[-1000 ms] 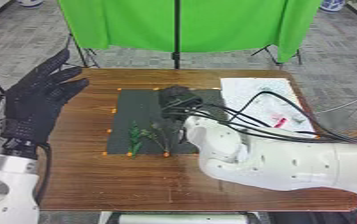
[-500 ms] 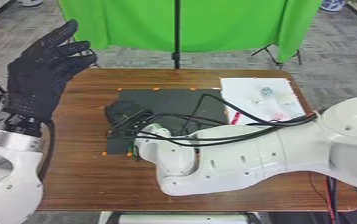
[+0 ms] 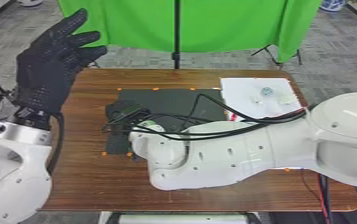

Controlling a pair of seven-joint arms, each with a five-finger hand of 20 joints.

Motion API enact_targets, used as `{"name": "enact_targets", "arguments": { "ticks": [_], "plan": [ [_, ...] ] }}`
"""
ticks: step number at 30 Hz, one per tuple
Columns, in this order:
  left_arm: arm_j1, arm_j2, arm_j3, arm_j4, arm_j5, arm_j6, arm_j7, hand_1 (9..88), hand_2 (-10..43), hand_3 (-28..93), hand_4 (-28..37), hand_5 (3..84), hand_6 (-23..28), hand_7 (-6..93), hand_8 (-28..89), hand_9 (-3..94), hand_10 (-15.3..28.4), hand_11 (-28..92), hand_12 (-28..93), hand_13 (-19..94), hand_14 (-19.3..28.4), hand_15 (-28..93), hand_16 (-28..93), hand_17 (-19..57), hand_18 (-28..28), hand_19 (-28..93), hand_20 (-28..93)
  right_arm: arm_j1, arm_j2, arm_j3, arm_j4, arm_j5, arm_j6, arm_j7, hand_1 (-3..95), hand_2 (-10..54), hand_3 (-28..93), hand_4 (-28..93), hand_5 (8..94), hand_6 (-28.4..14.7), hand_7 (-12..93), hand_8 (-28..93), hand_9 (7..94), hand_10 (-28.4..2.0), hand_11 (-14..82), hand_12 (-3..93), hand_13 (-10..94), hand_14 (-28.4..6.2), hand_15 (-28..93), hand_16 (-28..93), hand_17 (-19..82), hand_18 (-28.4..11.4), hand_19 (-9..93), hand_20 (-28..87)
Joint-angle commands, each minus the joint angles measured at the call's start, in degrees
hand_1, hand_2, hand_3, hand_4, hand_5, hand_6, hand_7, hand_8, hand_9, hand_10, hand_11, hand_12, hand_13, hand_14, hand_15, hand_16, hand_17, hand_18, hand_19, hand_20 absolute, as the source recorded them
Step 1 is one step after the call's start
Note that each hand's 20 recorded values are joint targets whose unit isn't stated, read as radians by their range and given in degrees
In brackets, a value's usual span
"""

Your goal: Arrange flowers

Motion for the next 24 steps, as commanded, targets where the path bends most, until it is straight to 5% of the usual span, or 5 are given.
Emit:
{"name": "enact_targets", "arguments": {
  "ticks": [1, 17, 22, 23, 24],
  "plan": [
    [-1.12, -0.36, 1.44, 0.21, -0.49, 1.08, 0.57, 20.4, 7.9, 77, -28.3, 33.7, 7.7, 10.9, -8, 30.6, 18.7, 26, 11, 24, 27.0, 54, -10, -8.0, 22.9, 57, 10, 1.89, -2.07, -1.2, 1.61, -0.51, -0.86, 1.7, 53.1, -9.5, 69, -28, 80.9, 3.9, 21, 0, 93.7, -6.3, 28.0, 20.4, 86, -4.1, 53, 20, 49, -15.6, 93, 26],
    [-0.85, -1.4, 1.93, 0.87, -0.4, -0.55, 0.17, 20.5, 7.8, 77, -28.3, 33.7, 7.8, 10.7, -8, 30.6, 18.8, 26, 11, 24, 26.9, 54, -10, -8.0, 22.9, 57, 10, 1.2, -2.64, -2.03, 2.27, -3.32, 0.98, 7.01, 47.4, -9.5, 62, -28, 75.6, 2.0, 19, 0, 92.9, -7.0, 28.7, 18.6, 85, -4.6, 54, 20, 48, -16.1, 93, 27],
    [0.01, -0.71, 1.7, 0.89, -0.74, -0.48, 1.89, 20.5, 7.7, 77, -28.3, 33.7, 7.8, 10.9, -8, 30.5, 18.8, 26, 11, 24, 27.0, 54, -10, -8.0, 22.9, 57, 9, 2.11, -2.76, -3.11, 1.88, -2.61, 2.04, 7.47, 46.4, -9.5, 62, -28, 74.3, 1.6, 19, -1, 92.4, -7.3, 29.0, 18.6, 85, -4.9, 54, 20, 48, -16.2, 93, 27],
    [-2.39, -1.51, 2.84, 1.3, -0.22, -0.12, -0.08, 20.6, 7.6, 77, -28.3, 33.7, 7.8, 10.8, -8, 30.5, 18.8, 26, 11, 24, 27.0, 54, -10, -8.1, 22.9, 57, 9, 1.01, -1.77, -1.19, 2.32, -3.05, 0.25, 6.06, 46.0, -9.5, 62, -28, 74.1, 1.6, 19, -1, 92.2, -7.3, 29.1, 18.6, 85, -4.9, 54, 20, 48, -16.2, 93, 26],
    [-2.12, -1.78, 2.54, 1.17, -0.14, -0.27, -0.31, 20.6, 7.6, 77, -28.3, 33.6, 7.8, 10.9, -8, 30.5, 18.8, 26, 11, 24, 27.0, 54, -10, -8.2, 22.8, 57, 9, 0.42, -1.29, -0.2, 1.97, -3.1, -0.78, 5.99, 45.7, -9.5, 62, -28, 73.9, 1.5, 19, -1, 92.2, -7.3, 29.2, 18.5, 85, -5.0, 54, 20, 48, -16.2, 93, 26]
  ]
}}
